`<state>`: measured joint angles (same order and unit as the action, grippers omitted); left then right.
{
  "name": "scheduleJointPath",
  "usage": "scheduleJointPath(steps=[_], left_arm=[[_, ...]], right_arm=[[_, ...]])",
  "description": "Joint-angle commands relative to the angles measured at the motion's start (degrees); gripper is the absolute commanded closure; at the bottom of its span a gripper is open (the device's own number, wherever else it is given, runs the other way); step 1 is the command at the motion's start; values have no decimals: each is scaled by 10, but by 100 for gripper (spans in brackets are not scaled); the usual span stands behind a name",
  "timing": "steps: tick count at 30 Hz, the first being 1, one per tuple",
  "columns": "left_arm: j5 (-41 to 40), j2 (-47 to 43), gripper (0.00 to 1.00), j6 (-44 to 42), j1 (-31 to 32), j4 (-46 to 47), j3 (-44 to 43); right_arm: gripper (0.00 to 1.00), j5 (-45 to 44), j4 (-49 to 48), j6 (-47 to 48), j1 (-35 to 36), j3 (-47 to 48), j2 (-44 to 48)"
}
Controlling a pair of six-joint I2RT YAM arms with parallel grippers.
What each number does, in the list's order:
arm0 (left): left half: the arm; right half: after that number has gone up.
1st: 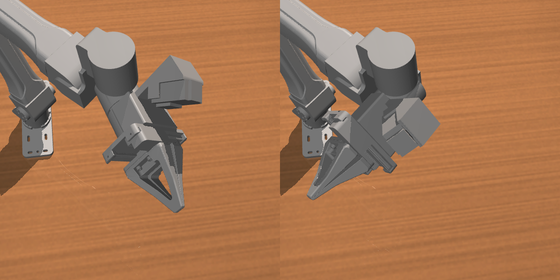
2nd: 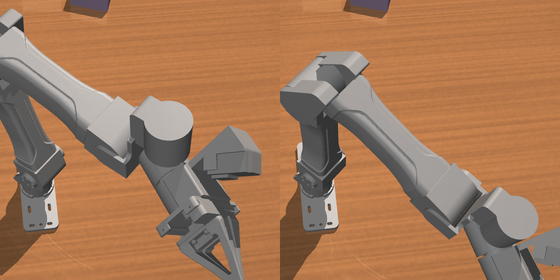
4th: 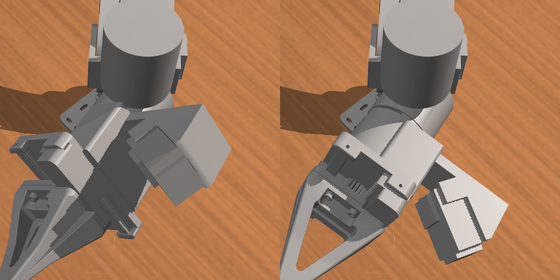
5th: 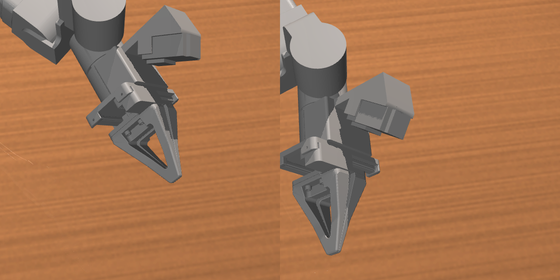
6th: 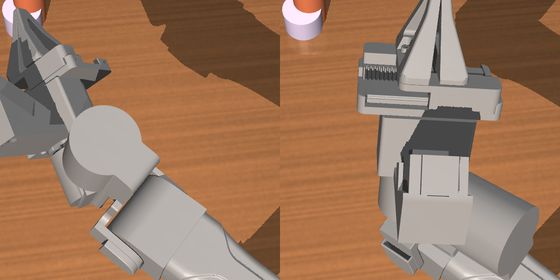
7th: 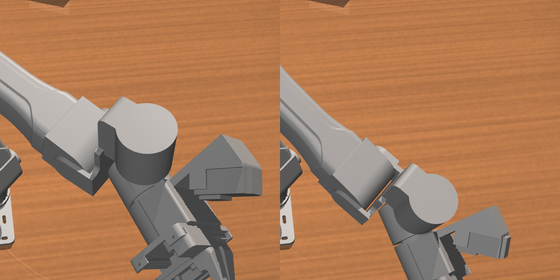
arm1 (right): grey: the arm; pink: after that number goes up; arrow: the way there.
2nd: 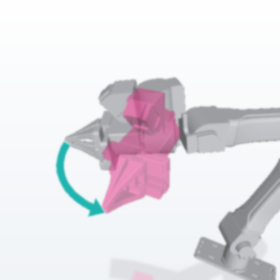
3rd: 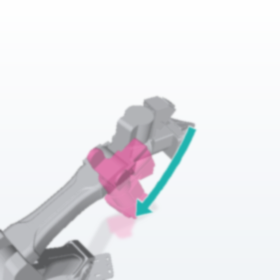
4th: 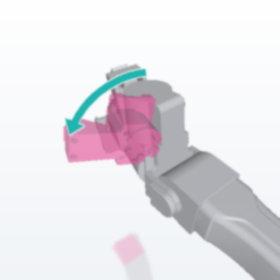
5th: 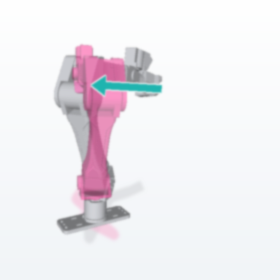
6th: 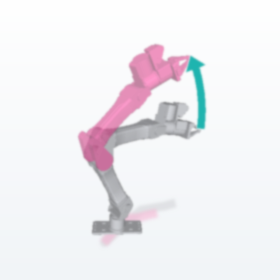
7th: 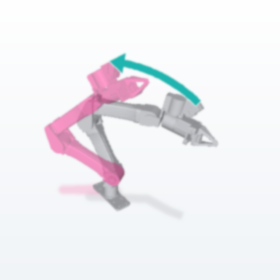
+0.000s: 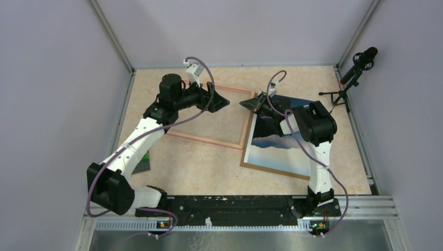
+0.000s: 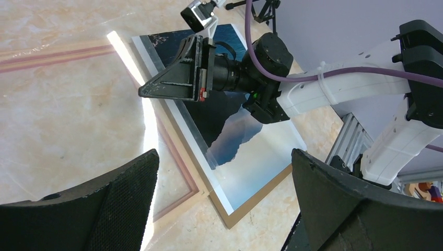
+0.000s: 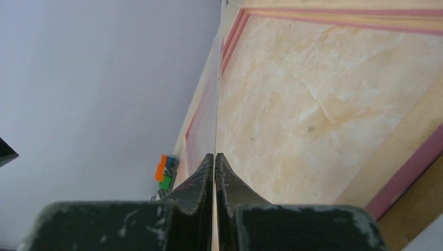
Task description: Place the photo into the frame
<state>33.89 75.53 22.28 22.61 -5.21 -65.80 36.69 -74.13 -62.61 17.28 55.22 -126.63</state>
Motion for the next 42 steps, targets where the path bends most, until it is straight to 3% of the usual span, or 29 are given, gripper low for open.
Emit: scheduleJointPath(steps=[1,13,42], left_arm=[[-4,-2,1,-11,1,6,-22],[0,3,1,-8,1,8,-21],[27,14,1,13,-1,28,-13]], right_arm=[[100,-23,-42,-1,13,45,-11],[100,-85,-21,-31,32,97,-45],[100,-251,-52,-78,71,71,-53]])
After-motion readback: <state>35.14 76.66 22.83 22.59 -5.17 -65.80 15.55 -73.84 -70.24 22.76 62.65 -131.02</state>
